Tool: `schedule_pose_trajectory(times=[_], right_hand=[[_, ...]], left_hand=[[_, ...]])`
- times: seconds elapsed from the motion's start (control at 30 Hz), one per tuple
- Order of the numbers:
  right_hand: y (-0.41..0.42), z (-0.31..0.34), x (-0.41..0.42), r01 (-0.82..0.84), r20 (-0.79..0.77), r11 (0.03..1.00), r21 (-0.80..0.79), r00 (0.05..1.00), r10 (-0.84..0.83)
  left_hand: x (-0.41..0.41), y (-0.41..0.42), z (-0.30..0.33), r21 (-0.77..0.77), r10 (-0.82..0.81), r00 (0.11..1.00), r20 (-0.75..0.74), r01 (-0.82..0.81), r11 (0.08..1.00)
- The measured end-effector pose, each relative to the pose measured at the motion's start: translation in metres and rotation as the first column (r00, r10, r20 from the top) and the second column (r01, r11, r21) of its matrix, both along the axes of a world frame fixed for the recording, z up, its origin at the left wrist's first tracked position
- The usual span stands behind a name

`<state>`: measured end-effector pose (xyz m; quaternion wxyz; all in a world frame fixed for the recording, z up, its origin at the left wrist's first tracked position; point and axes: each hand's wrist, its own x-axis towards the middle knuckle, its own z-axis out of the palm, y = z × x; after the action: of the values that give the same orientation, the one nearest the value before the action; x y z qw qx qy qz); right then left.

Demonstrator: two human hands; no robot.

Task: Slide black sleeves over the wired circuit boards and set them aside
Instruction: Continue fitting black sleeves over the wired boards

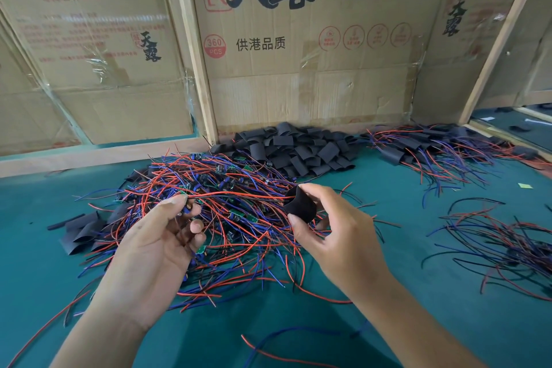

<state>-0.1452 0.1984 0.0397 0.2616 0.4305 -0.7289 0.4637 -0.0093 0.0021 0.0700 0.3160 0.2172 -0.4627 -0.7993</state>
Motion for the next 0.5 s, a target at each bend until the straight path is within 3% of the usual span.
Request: schedule_pose_trajectory(times=[0.1,0.23,0.37,0.5], right_hand=[[0.001,0.000,0.000,-0.013,-0.057,0.999,0.034,0.998,0.014],[-0.001,0.002,0.004,-0.030,-0.194,0.993,0.118,0.980,0.053],[-0.004,0.004,0.010,-0.065,-0.263,0.981,0.181,0.958,0.112],[-0.002,0.006,0.018,-0.190,-0.152,0.957,0.217,0.962,0.226]], left_hand=[[0.010,0.009,0.001,-0.222,-0.007,0.998,-0.057,-0.006,0.975],[0.017,0.018,0.004,-0.612,0.032,0.999,-0.006,-0.029,0.791],[0.013,0.025,0.000,-0.767,0.067,0.995,0.069,0.010,0.642],[0.013,0.028,-0.008,-0.844,0.055,0.993,0.107,0.061,0.532]])
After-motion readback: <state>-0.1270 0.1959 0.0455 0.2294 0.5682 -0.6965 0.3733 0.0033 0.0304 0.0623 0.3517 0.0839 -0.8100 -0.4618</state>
